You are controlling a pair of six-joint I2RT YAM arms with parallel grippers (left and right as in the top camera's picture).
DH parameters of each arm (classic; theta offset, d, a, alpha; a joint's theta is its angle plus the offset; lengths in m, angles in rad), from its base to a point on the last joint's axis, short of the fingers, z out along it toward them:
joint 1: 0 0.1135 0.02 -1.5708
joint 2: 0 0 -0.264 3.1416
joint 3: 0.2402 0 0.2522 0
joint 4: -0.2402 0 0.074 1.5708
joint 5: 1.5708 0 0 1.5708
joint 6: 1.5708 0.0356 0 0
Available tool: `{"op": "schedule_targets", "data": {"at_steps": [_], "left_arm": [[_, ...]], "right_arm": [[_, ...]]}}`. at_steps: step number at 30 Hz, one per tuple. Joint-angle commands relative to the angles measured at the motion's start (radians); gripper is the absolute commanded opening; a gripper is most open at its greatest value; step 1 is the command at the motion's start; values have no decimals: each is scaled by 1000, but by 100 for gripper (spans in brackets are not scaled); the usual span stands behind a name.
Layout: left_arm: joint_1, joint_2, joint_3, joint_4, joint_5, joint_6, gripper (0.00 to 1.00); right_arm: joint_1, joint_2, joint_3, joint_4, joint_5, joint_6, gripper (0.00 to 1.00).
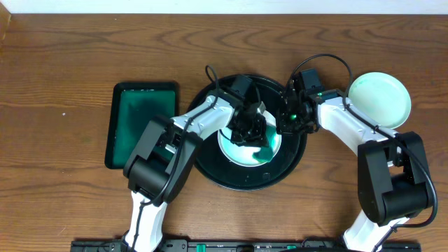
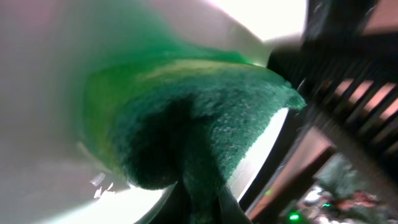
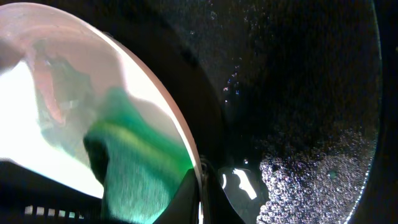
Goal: Clean dirty plates on tray and stack at the side
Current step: 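Scrub the last plate with the sponge in the left gripper, then return the sponge with the left gripper to the water tray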
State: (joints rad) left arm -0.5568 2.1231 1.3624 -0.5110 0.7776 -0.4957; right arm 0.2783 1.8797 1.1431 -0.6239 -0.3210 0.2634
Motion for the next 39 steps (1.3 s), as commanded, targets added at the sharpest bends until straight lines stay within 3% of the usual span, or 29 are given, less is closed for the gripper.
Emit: {"op": "schedule_targets", "data": {"at_steps": [1, 9, 16, 23, 30, 39], "left_arm": [[52, 51, -8, 80, -46, -97, 7], [175, 52, -8, 82, -197, -218, 7], [298, 52, -8, -14, -307, -227, 7], [341, 52, -8, -216, -414, -71, 7], [303, 29, -8, -286, -431, 29, 7], [218, -211, 5, -364, -424, 58, 7]], "right_arm": [[11, -15, 5, -10, -50, 13, 1], [11, -15, 5, -17, -49, 13, 1], [11, -15, 5, -20, -49, 13, 1], [11, -15, 5, -15, -49, 13, 1], [11, -15, 5, -15, -49, 13, 1], [11, -15, 5, 34, -40, 12, 2]]}}
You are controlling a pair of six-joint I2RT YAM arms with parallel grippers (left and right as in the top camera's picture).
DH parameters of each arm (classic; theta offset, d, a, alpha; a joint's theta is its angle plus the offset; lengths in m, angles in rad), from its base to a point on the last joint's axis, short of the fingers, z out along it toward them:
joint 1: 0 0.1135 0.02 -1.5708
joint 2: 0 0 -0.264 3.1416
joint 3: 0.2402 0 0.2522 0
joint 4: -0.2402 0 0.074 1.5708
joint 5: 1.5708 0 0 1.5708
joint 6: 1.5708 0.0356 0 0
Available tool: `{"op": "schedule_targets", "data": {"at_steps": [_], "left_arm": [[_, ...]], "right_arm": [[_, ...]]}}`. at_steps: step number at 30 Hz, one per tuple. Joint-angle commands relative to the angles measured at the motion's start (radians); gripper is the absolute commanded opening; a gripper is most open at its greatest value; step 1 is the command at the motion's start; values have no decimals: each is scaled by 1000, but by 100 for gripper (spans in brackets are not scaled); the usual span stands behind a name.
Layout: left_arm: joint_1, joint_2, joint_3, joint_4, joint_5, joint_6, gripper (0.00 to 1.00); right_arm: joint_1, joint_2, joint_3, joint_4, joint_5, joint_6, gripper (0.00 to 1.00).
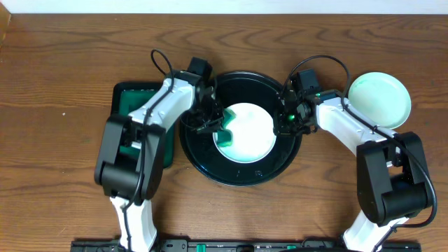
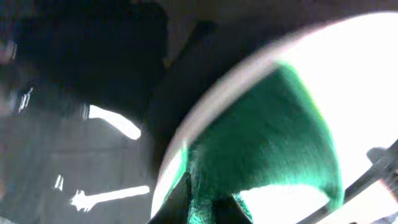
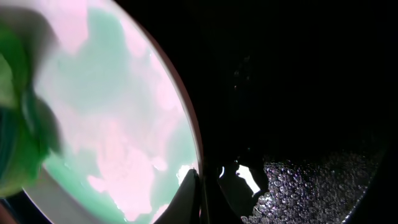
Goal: Clean dirty plates on tray and stack at the side
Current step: 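Return the sponge with the left gripper to the water tray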
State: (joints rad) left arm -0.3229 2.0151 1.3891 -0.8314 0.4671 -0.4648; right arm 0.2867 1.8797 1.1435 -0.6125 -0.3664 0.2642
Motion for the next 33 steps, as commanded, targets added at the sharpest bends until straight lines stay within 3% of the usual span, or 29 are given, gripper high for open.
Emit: {"op": "schedule_targets", "data": {"at_steps": [1, 10, 11, 15, 17, 23, 24, 25, 33], "left_arm": [[-19, -128, -21, -53, -113, 27, 7], [14, -429, -21, -165, -185, 42, 7], [21, -443, -21, -177, -195, 43, 7], [61, -469, -22, -225, -204, 46, 8], [79, -467, -22, -239, -208, 55, 7], [116, -467, -23, -241, -209, 61, 7], [120, -467, -23, -241, -215, 61, 7], [124, -467, -23, -241, -219, 61, 8], [143, -467, -24, -241, -236, 61, 7]], "right_arm": [[3, -15, 5, 27, 11, 11, 4], [5, -11, -15, 98, 74, 13, 1], [7, -11, -20, 105, 74, 12, 4], [21, -11, -52, 148, 75, 31, 38], [29, -11, -74, 176, 74, 53, 41], [57, -11, -129, 270, 75, 126, 29], [63, -11, -132, 285, 74, 132, 22], [68, -11, -133, 294, 75, 137, 3], [101, -23, -132, 395, 151, 139, 1]]}}
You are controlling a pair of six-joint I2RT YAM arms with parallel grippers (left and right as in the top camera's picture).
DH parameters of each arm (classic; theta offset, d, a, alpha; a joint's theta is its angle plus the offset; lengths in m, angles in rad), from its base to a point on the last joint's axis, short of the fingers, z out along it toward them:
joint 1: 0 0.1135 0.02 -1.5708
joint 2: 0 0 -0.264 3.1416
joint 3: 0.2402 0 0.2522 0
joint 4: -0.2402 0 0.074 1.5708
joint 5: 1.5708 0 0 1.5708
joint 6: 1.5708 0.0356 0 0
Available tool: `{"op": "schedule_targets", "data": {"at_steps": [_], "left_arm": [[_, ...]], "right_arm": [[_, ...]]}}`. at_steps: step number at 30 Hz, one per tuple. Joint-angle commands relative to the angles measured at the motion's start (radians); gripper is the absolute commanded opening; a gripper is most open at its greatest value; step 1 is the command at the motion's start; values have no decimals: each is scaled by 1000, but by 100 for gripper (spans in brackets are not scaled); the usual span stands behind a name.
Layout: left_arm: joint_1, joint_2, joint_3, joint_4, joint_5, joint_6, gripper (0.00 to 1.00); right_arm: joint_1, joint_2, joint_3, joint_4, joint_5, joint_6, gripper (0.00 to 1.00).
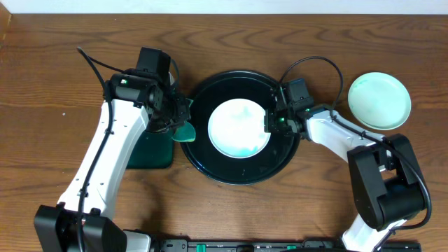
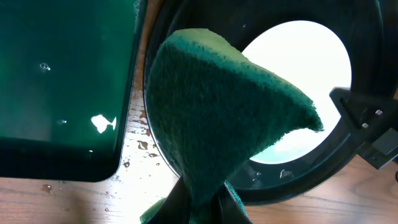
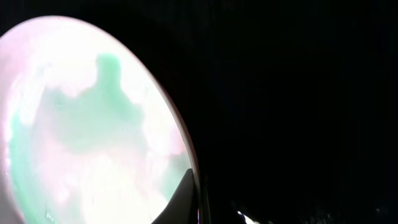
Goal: Clean dirty plates on tray and stack at the side
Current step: 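Return the sponge with the left gripper to the water tray, then lift the last plate off the black tray with the right gripper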
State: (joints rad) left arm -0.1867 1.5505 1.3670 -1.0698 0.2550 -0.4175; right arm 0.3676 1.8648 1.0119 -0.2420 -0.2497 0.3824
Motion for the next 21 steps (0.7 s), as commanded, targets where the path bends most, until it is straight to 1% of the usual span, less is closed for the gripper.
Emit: {"op": "schedule_targets", "data": {"at_steps": [1, 4, 7, 13, 21], "left_arm": [[7, -2, -2, -3, -35, 14, 7], [7, -2, -5, -7, -87, 13, 7], [7, -2, -11, -7, -122, 14, 7], [8, 30, -14, -6, -137, 14, 7], [51, 112, -15, -14, -136, 14, 7]], "right_arm": [[20, -18, 2, 25, 46, 21, 1], [19, -76, 3, 17, 105, 18, 1], [21, -156, 3, -2, 161, -17, 1], [27, -298, 3, -59, 330, -97, 1], [46, -389, 3, -84, 541, -248, 1]]}}
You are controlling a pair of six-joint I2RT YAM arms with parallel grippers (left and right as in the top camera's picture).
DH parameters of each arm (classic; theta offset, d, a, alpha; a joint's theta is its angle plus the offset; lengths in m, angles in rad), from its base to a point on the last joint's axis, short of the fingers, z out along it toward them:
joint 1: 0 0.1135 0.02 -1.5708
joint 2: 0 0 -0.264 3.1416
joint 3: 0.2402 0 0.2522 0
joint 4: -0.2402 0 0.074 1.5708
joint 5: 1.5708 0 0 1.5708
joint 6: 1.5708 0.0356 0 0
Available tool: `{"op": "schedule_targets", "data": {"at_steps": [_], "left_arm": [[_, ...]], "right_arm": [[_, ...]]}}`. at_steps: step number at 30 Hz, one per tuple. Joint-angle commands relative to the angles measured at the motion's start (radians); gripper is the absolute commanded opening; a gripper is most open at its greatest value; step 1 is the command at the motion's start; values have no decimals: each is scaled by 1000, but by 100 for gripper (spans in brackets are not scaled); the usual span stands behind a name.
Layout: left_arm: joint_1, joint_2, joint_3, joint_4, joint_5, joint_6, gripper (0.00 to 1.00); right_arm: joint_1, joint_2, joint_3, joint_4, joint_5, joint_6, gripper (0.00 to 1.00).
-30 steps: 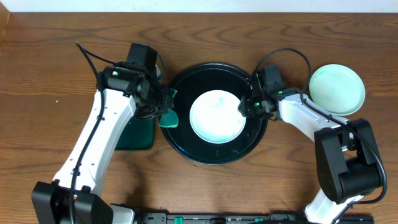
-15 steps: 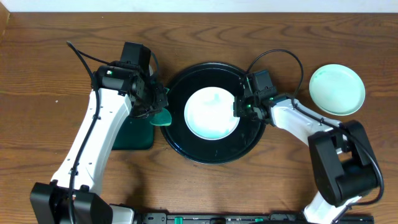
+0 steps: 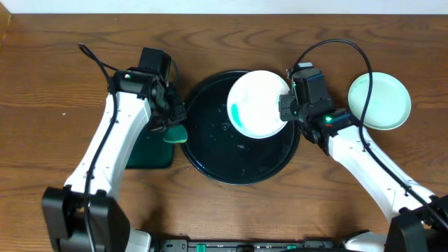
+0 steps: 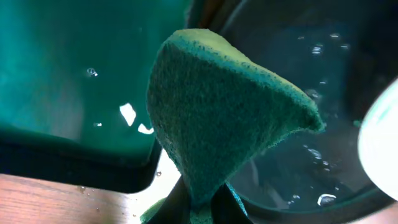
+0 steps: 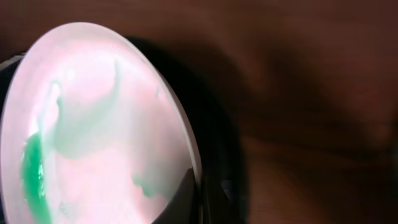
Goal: Clean dirty plates on tray and stack at the side
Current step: 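Lift the last plate off the black tray with the right gripper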
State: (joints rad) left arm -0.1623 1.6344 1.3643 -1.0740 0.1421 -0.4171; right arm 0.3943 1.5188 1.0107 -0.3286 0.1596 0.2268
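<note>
A white plate (image 3: pixel 257 103) with green soap streaks hangs above the far right part of the round black tray (image 3: pixel 241 150); my right gripper (image 3: pixel 285 106) is shut on its right rim. In the right wrist view the plate (image 5: pixel 93 130) fills the left, pinched at the rim by my gripper (image 5: pixel 198 186). My left gripper (image 3: pixel 172 126) is shut on a folded green sponge (image 3: pixel 176 133) between the tray and the green basin (image 3: pixel 145 150). The left wrist view shows the sponge (image 4: pixel 224 118) rising from my gripper (image 4: pixel 200 202).
A second pale green plate (image 3: pixel 379 101) lies on the wooden table (image 3: pixel 63 63) at the far right. The green basin holds liquid (image 4: pixel 74 68). Water drops lie on the black tray's floor (image 4: pixel 311 149). Black cables loop above both arms.
My right gripper has lifted the white plate off the tray's middle and carried it up toward the far right rim. My left gripper with the sponge has stayed near the basin's edge.
First my left gripper pressed the sponge onto the plate in the tray while my right gripper held the plate's rim. Then the sponge was at the plate's left edge. Then it was off the tray by the basin, and now the plate is raised.
</note>
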Motion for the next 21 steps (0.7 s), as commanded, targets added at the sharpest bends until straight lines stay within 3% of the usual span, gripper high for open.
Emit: {"op": "schedule_targets", "data": {"at_steps": [1, 9, 21], "left_arm": [[34, 33, -12, -13, -23, 14, 7], [137, 58, -12, -25, -23, 29, 7], [283, 62, -13, -36, -23, 66, 7]], "right_arm": [[24, -54, 4, 4, 151, -107, 1], [98, -129, 4, 52, 264, -309, 1], [355, -136, 4, 187, 656, -745, 1]]}}
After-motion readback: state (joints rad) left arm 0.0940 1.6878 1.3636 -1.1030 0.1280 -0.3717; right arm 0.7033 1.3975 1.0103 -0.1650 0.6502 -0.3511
